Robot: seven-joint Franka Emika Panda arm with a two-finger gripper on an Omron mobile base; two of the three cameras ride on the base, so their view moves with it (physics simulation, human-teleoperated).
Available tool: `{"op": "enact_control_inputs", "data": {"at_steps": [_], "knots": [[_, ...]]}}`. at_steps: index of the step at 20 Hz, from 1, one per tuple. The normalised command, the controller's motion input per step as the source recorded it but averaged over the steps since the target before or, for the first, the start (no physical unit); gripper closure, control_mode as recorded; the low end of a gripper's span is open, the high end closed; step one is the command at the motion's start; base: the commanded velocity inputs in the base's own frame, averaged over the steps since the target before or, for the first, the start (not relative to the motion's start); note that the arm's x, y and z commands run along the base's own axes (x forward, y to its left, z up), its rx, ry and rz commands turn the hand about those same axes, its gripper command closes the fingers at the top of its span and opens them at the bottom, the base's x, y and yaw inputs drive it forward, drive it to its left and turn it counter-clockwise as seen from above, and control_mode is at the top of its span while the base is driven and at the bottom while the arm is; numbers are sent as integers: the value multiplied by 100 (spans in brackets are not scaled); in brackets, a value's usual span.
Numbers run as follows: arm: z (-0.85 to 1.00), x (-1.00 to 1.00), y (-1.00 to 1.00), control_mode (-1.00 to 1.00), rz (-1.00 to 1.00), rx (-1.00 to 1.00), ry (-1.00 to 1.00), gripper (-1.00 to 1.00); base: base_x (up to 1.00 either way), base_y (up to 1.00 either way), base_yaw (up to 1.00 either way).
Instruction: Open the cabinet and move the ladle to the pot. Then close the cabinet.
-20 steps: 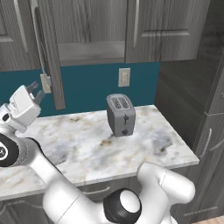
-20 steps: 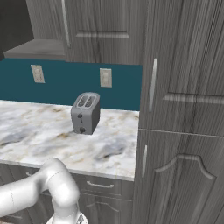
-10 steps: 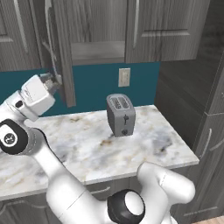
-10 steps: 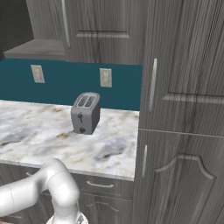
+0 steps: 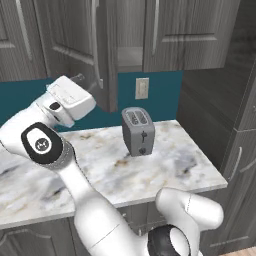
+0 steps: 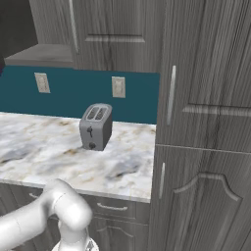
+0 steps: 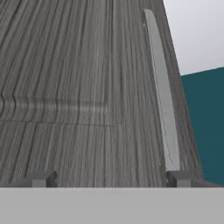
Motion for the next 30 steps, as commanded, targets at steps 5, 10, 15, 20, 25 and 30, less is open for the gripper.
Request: {"op": "enact_control_inputs", "data": {"at_steps": [5,10,15,20,25,30], "knots": [[16,0,-91,-100,27,7,6,-100,0,0,0],[15,9,-87,-100,33,4,8,-100,0,0,0],[5,40,-75,-100,36,1,13,-100,0,0,0],[0,74,-24,-100,26,0,15,-100,0,0,0],[-2,98,5,-100,11,0,9,-100,0,0,0],[0,89,11,-100,5,0,3,-100,0,0,0]]}}
